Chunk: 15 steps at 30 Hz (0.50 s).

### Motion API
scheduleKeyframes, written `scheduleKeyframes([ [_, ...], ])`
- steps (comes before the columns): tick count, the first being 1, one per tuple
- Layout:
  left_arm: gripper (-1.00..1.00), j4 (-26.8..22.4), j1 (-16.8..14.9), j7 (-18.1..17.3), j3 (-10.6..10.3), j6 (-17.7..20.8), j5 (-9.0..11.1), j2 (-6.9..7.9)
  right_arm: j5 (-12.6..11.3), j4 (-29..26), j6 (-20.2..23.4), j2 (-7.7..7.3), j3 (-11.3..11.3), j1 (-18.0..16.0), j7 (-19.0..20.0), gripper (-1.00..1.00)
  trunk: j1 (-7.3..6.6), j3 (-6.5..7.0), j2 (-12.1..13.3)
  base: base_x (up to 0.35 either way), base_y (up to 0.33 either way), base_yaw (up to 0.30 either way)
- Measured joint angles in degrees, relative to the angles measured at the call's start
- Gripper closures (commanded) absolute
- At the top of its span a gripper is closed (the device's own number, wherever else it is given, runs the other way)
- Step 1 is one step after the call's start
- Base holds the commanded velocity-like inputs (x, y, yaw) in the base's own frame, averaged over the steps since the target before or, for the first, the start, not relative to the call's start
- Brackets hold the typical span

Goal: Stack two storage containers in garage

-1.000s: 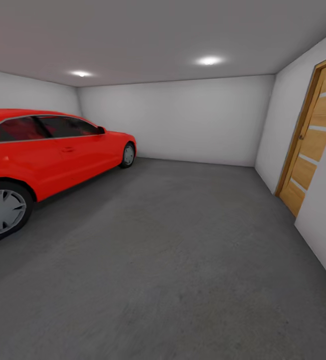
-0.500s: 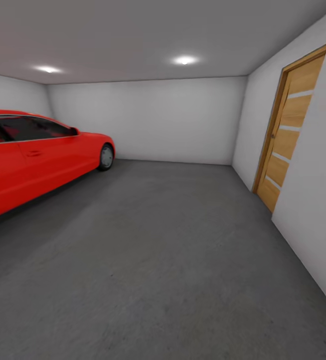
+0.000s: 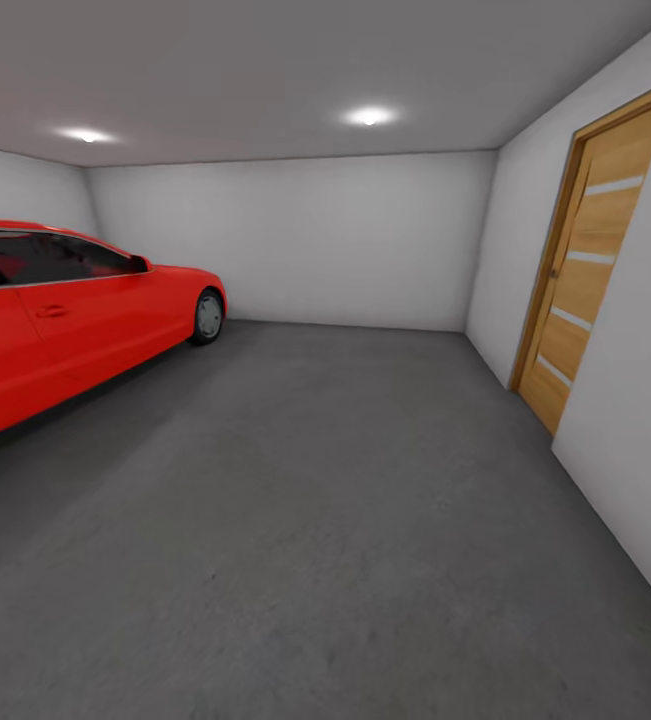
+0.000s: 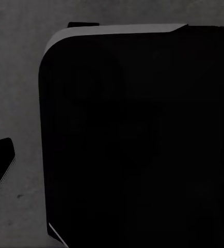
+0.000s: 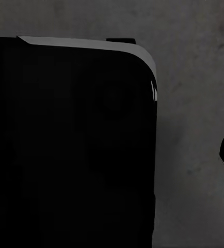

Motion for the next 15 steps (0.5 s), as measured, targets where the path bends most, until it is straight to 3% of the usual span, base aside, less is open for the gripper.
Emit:
scheduleKeyframes([
  [15,-1.0,0.0,0.0,0.07,0.0,0.0,0.05,0.0,-0.07,0.0,-0.11,0.09,-0.06,0.0,0.0,-1.0,0.0,0.0,0.0,0.322,0.0,0.0],
])
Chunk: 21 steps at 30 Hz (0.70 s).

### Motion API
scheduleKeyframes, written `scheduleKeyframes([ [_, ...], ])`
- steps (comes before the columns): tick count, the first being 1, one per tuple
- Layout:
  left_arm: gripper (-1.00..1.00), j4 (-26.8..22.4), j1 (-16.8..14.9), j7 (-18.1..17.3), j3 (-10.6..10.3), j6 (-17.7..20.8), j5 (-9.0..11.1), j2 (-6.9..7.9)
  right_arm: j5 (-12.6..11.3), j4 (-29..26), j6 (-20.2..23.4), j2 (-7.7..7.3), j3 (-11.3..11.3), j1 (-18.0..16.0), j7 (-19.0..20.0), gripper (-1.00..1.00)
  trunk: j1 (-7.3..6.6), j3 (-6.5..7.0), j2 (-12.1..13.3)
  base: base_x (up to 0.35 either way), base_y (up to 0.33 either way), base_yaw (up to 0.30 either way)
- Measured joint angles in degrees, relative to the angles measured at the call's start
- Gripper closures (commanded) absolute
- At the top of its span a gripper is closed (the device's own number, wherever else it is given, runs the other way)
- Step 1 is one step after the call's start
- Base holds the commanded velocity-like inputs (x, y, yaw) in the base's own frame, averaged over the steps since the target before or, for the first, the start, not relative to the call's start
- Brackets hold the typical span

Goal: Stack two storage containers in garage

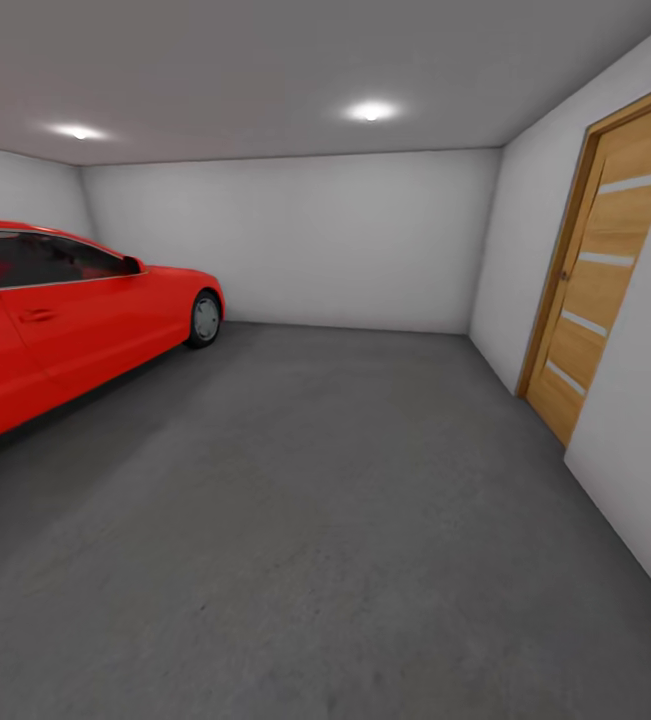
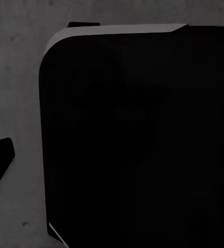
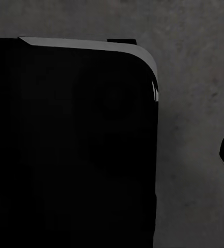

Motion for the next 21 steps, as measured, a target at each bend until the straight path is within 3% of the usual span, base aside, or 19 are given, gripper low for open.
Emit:
scheduleKeyframes([
  [14,-1.0,0.0,0.0,-0.01,0.0,0.0,0.01,0.0,0.02,0.0,-0.24,-0.01,-0.01,0.0,0.0,-1.0,0.0,0.0,0.0,0.322,0.0,-0.004],
  [21,-1.0,-0.02,0.0,0.01,0.0,0.02,0.01,0.0,-0.01,0.01,-0.38,-0.02,0.03,-0.01,0.0,-1.0,0.0,0.0,0.0,0.322,0.0,-0.188],
])
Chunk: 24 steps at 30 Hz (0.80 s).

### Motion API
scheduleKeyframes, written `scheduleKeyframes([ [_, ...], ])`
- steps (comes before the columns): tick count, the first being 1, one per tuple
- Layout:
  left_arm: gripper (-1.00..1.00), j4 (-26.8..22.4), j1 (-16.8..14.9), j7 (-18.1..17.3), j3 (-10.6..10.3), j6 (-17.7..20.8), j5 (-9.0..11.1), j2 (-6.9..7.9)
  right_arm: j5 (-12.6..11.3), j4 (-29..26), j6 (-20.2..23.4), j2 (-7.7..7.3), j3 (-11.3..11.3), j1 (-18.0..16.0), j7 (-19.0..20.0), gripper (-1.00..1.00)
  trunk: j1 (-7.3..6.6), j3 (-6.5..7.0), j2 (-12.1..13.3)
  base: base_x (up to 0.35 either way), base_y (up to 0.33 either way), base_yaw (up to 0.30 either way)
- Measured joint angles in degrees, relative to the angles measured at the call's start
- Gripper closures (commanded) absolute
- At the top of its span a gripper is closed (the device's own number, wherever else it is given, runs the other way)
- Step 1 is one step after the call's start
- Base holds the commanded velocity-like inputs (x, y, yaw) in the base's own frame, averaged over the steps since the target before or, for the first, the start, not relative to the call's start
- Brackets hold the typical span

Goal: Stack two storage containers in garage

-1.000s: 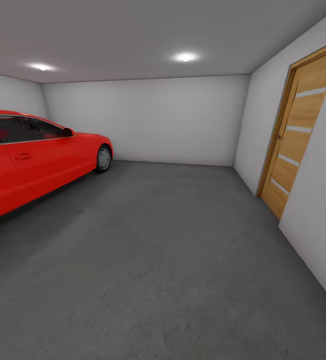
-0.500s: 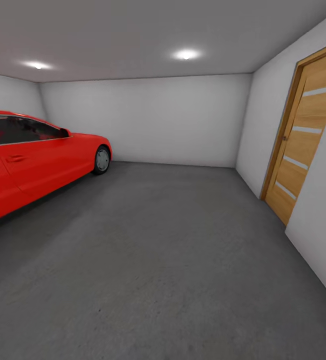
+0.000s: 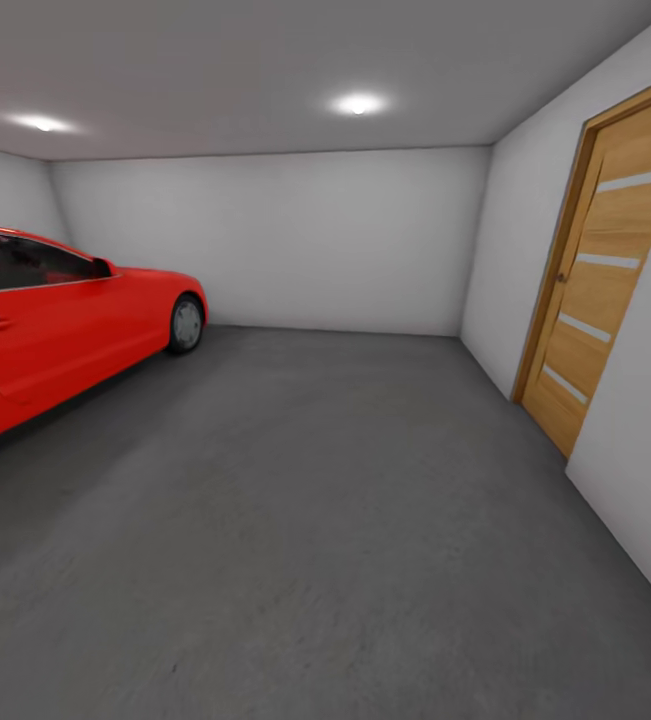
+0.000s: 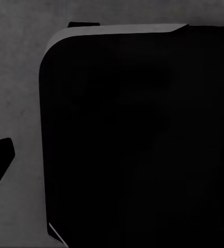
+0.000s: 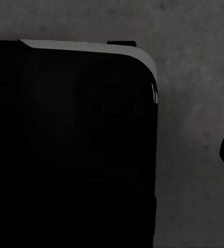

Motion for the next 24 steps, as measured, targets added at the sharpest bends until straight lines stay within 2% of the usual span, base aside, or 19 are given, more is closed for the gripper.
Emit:
scheduleKeyframes([
  [24,-1.0,0.0,0.0,0.01,0.0,0.0,0.0,0.0,0.0,0.0,0.06,0.02,0.02,-0.01,0.0,-1.0,0.0,0.0,0.0,0.322,0.0,-0.243],
])
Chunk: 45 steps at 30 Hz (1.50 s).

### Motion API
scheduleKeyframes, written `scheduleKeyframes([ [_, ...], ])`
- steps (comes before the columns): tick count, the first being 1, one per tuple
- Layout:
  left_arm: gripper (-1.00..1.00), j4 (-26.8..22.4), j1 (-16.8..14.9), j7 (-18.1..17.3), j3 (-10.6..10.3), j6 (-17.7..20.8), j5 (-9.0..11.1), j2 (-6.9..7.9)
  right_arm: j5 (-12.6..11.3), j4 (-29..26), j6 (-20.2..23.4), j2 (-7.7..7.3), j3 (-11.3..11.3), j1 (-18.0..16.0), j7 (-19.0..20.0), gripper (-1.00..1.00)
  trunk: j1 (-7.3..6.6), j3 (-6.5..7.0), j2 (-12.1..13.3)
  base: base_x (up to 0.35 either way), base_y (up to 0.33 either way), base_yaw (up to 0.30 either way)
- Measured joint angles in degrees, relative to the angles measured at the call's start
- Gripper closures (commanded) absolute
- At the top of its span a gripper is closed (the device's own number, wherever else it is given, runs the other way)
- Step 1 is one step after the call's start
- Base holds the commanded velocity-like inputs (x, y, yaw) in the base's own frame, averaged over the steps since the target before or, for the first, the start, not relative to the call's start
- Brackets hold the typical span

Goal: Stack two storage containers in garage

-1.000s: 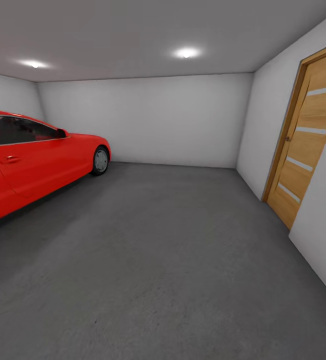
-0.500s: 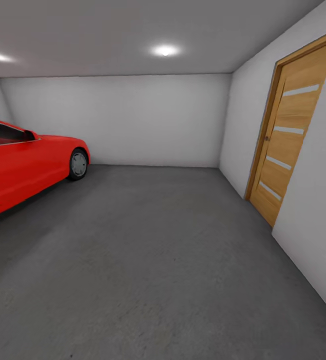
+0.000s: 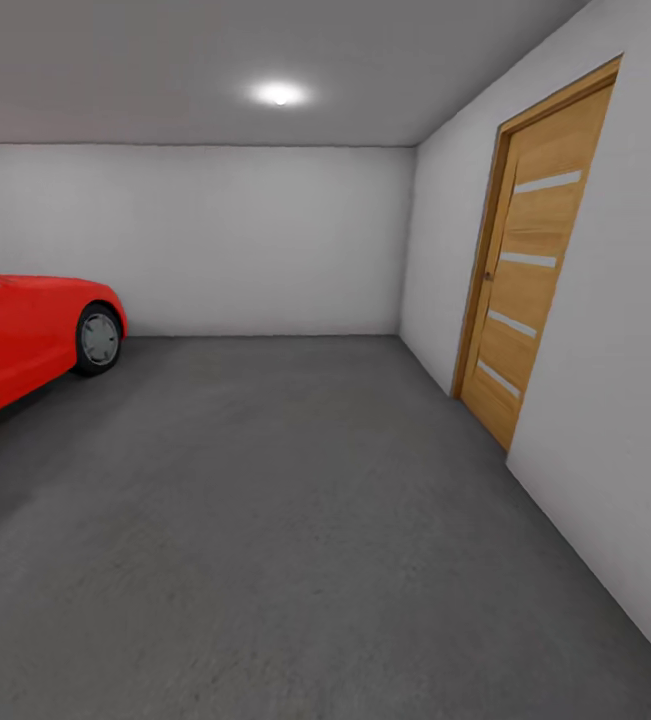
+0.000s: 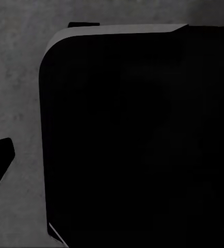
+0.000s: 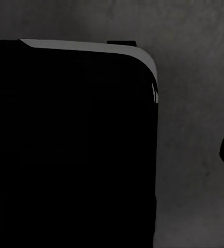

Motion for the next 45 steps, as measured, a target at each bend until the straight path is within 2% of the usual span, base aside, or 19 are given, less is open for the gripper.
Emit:
scheduleKeyframes([
  [8,-1.0,0.01,0.0,0.0,0.0,-0.02,0.0,0.0,0.01,-0.01,0.21,0.0,0.0,0.02,0.0,-1.0,0.0,0.0,0.0,0.322,0.0,-0.094],
  [45,-1.0,0.01,0.0,0.0,0.0,-0.02,0.0,0.0,0.08,0.56,0.3,-0.02,0.0,0.03,0.0,-1.0,0.0,-0.01,0.0,0.322,0.0,-0.001],
])
